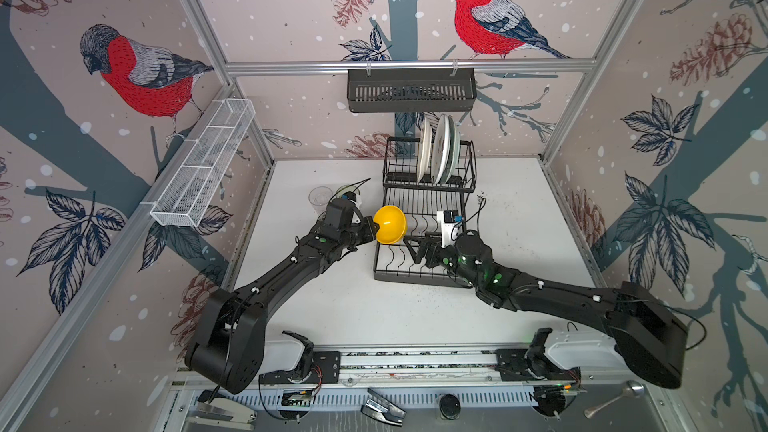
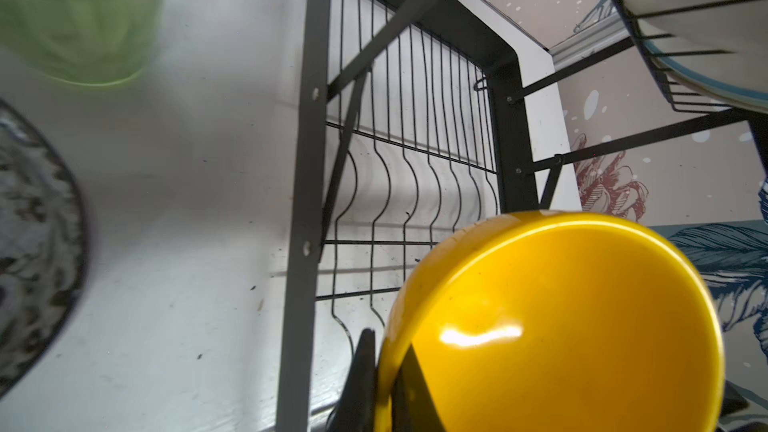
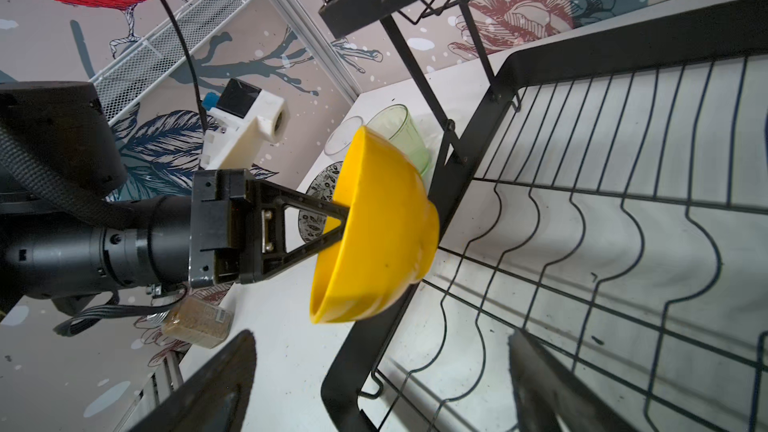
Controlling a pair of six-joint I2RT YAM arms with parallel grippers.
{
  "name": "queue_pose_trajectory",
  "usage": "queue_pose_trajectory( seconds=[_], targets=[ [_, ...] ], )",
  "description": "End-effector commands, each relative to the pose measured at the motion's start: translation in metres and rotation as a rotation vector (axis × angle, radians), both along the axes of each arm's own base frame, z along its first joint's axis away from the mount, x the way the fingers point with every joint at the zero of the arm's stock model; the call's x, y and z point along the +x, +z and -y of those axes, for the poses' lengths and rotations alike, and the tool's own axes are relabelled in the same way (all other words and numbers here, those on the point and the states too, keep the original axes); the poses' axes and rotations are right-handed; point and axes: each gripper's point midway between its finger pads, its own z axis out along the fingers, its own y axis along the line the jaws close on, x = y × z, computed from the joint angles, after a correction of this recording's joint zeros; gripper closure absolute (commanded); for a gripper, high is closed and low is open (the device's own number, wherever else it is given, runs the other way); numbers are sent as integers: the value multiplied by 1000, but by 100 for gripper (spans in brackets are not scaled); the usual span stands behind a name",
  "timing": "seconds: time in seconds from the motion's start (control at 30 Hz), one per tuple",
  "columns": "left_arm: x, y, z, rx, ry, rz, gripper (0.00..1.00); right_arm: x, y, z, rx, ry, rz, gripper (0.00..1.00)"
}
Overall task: Unload the mixed dishes from the dish rack
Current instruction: 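Open the right gripper and pull back while the left gripper carries the bowl, then lower the yellow bowl onto the patterned bowl stack with the left gripper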
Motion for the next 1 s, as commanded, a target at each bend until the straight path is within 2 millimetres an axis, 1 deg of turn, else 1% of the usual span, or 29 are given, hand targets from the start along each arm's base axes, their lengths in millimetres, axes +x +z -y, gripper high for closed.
queue_pose_trajectory(
  seconds=[0.0,0.13,0.2,0.33,0.47,0.53,0.63,0.77,0.87,0.97],
  targets=[
    [-1,1,-16,45,32,9,100,4,1,10,-35,-53,38,6],
    [1,6,-39,110,111,25,100,4,-8,15,-63,-69,34,6],
    [2,11,-50,137,151,43,100,3,-2,19,-58,-77,48,6],
    [4,23,-73,190,227,69,100,1,-2,26,-66,-91,61,6],
    [5,26,-97,274,300,64,100,0,3,30,-76,-96,75,6],
    [5,26,-109,316,337,56,100,1,4,32,-89,-105,82,6],
    [6,22,-123,322,377,32,100,2,5,37,-107,-121,94,5],
    [7,13,-148,347,439,-11,100,3,4,44,-110,-130,96,5],
    [8,7,-162,365,476,-36,100,2,3,47,-97,-121,88,4],
    [9,2,-171,373,506,-55,100,3,2,50,-86,-117,78,4]
  ],
)
